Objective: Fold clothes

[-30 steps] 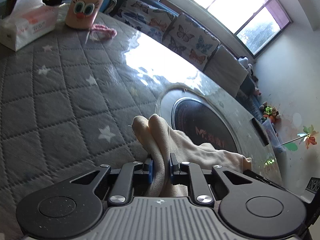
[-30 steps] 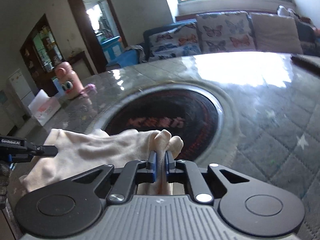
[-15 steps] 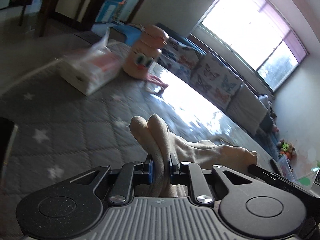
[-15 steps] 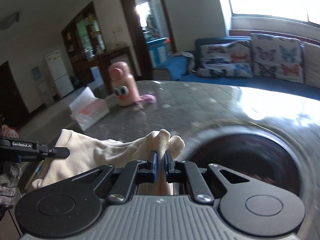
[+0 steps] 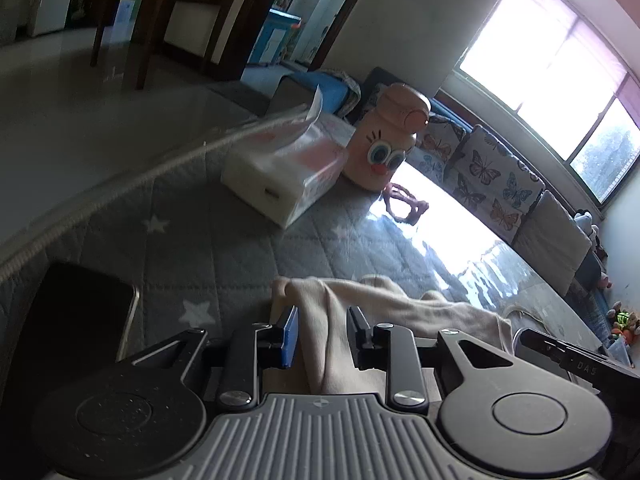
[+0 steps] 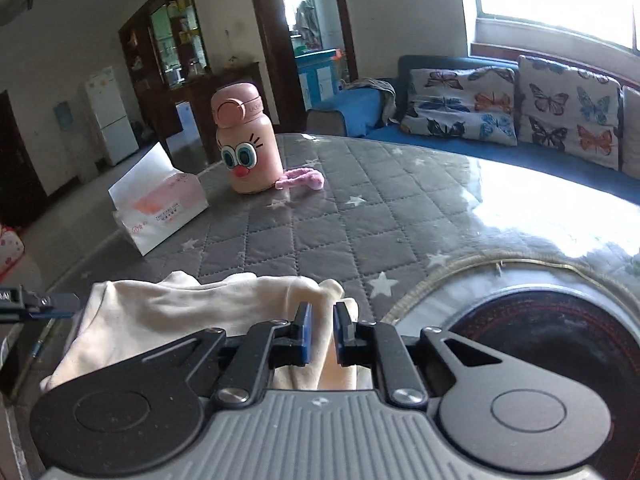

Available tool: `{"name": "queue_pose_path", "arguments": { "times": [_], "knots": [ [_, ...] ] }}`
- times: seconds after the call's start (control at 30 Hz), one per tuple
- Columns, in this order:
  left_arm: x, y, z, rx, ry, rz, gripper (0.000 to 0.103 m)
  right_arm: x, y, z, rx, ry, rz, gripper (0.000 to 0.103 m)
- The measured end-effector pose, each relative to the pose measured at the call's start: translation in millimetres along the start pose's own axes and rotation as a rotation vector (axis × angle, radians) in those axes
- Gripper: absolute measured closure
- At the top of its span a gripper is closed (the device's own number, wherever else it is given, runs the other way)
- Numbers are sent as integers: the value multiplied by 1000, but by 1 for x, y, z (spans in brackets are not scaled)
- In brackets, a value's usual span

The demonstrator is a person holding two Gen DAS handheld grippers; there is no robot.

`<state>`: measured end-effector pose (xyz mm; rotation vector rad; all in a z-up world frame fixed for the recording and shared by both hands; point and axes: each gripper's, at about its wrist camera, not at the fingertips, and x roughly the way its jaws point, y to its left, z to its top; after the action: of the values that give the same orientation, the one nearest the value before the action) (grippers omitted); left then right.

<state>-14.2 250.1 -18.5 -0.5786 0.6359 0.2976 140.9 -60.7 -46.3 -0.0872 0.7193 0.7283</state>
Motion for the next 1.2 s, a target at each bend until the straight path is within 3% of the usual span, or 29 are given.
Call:
{"name": "queue_pose_path", "arguments": {
  "times": [0.13, 0.37, 0.73, 0.8, 0.93, 1.2],
  "knots": [
    [7, -18, 6, 46, -1, -39, 74, 7, 9, 5, -28, -2, 34, 91],
    [48, -55, 7, 125, 79, -123, 76, 40, 32, 16, -98, 38, 104, 86],
    [97, -69, 4, 171, 124, -96, 76, 81, 44, 13, -162, 83, 118, 78],
    [95, -69, 4, 176, 121, -97, 76, 80, 42, 14, -154, 79, 125, 77],
    [89, -70, 5, 179, 112, -95, 76, 71, 42, 16, -163, 68, 125, 66],
    [57, -73, -4, 190, 90, -110, 74, 33, 39, 11, -182, 63, 137, 61]
  ]
}}
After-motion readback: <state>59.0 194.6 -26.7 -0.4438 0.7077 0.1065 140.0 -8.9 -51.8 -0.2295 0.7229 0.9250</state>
